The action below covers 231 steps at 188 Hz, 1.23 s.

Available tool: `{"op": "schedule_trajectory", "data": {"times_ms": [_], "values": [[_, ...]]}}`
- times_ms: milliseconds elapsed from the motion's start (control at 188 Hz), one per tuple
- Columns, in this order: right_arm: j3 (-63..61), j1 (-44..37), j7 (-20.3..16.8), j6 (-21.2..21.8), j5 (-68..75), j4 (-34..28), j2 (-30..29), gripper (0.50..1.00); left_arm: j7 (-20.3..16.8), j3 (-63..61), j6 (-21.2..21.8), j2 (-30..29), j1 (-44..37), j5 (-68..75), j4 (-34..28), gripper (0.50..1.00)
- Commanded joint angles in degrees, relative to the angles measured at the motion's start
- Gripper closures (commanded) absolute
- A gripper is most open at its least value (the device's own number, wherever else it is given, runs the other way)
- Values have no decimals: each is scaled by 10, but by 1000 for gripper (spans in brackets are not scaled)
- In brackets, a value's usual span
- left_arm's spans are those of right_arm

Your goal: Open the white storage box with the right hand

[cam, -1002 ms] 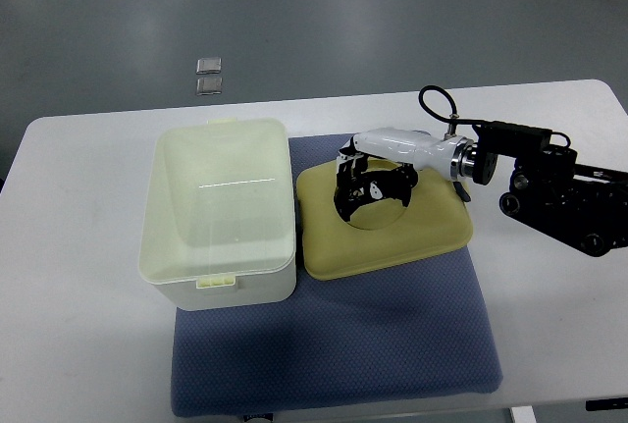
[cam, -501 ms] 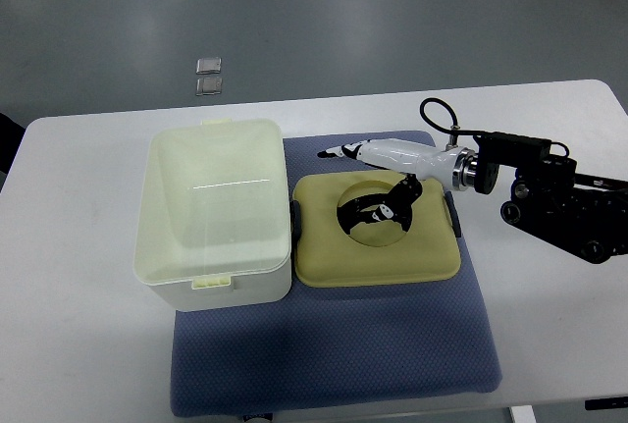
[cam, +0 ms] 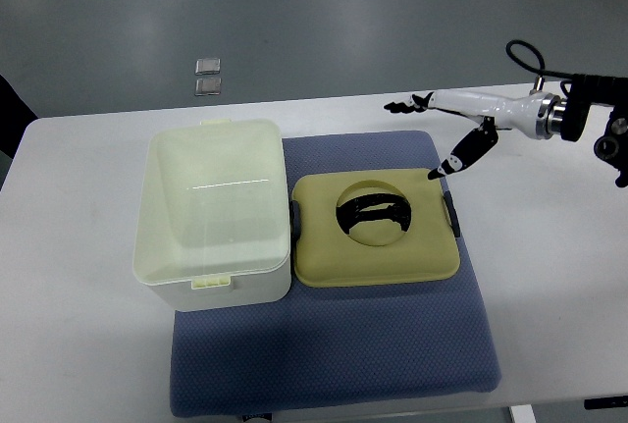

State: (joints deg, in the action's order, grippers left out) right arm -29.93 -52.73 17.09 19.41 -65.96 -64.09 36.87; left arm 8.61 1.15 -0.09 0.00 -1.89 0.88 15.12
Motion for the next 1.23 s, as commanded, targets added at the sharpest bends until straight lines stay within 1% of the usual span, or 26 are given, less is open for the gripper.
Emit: {"op": "schedule_trajectory", "data": {"times_ms": [0, 43, 91, 112, 144, 160, 197, 202, 213, 218, 224, 234, 240, 245, 298, 400, 447, 506, 554, 655, 730, 783, 906, 991, 1108, 1225], "values": [[-59, -6, -36, -1, 142, 8, -15, 572, 0, -1, 0, 0, 0, 0, 2, 500], [-85, -6, -55, -7, 218, 11, -37, 572, 1, -2, 0, 0, 0, 0, 3, 500], [-111, -5, -82, -28, 323, 16, -72, 572, 1, -2, 0, 0, 0, 0, 4, 500], [-115, -5, -89, -33, 343, 18, -78, 572, 1, -2, 0, 0, 0, 0, 4, 500], [-127, -5, -111, -55, 403, 27, -96, 572, 1, -2, 0, 0, 0, 0, 4, 500], [-132, -5, -123, -73, 441, 34, -109, 572, 1, -2, 0, 0, 0, 0, 4, 500], [-138, -7, -136, -104, 498, 43, -125, 572, 1, -2, 0, 0, 0, 0, 4, 500], [-141, -7, -140, -116, 516, 47, -131, 572, 1, -2, 0, 0, 0, 0, 4, 500], [-141, -7, -140, -116, 516, 47, -131, 572, 1, -2, 0, 0, 0, 0, 4, 500], [-143, -8, -143, -126, 535, 50, -137, 572, 1, -2, 0, 0, 0, 0, 3, 500], [-143, -8, -143, -126, 535, 50, -137, 572, 1, -2, 0, 0, 0, 0, 3, 500], [-147, -10, -148, -148, 568, 56, -145, 572, 1, -2, 0, 0, 0, 0, 3, 500], [-147, -10, -148, -148, 568, 56, -145, 572, 1, -2, 0, 0, 0, 0, 3, 500], [-150, -11, -151, -158, 585, 59, -150, 572, 1, -2, 0, 0, 0, 0, 3, 500], [-154, -17, -154, -191, 652, 74, -172, 572, 1, -2, 0, 0, 0, 0, 3, 500], [-158, -26, -152, -213, 731, 106, -210, 572, 1, -2, 0, 0, 0, 0, 4, 500], [-164, -26, -151, -222, 746, 123, -231, 572, 1, -1, 0, 0, 0, 0, 4, 500], [-178, -25, -151, -249, 754, 150, -257, 572, 1, -1, 0, 0, 0, 0, 5, 500], [-191, -23, -151, -257, 755, 164, -270, 572, 1, -1, 0, 0, 0, 0, 4, 500], [-225, -12, -147, -256, 755, 187, -294, 572, 1, -1, 0, 0, 0, 0, 4, 500], [-240, 14, -144, -250, 755, 194, -307, 570, 1, -1, 0, 0, 0, 0, 4, 500], [-242, 27, -133, -234, 755, 195, -312, 570, 1, -1, 0, 0, 0, 0, 4, 500], [-241, 63, -102, -176, 755, 195, -316, 570, 1, 1, 0, 0, 0, 0, 3, 500], [-241, 75, -89, -147, 755, 195, -318, 570, 1, 1, 0, 0, 0, 0, 2, 500], [-240, 85, -88, -123, 753, 195, -318, 570, 1, 1, 0, 0, 0, 0, 3, 500], [-240, 89, -87, -120, 748, 195, -318, 570, 1, 1, 0, 0, 0, 0, 2, 500]]}}
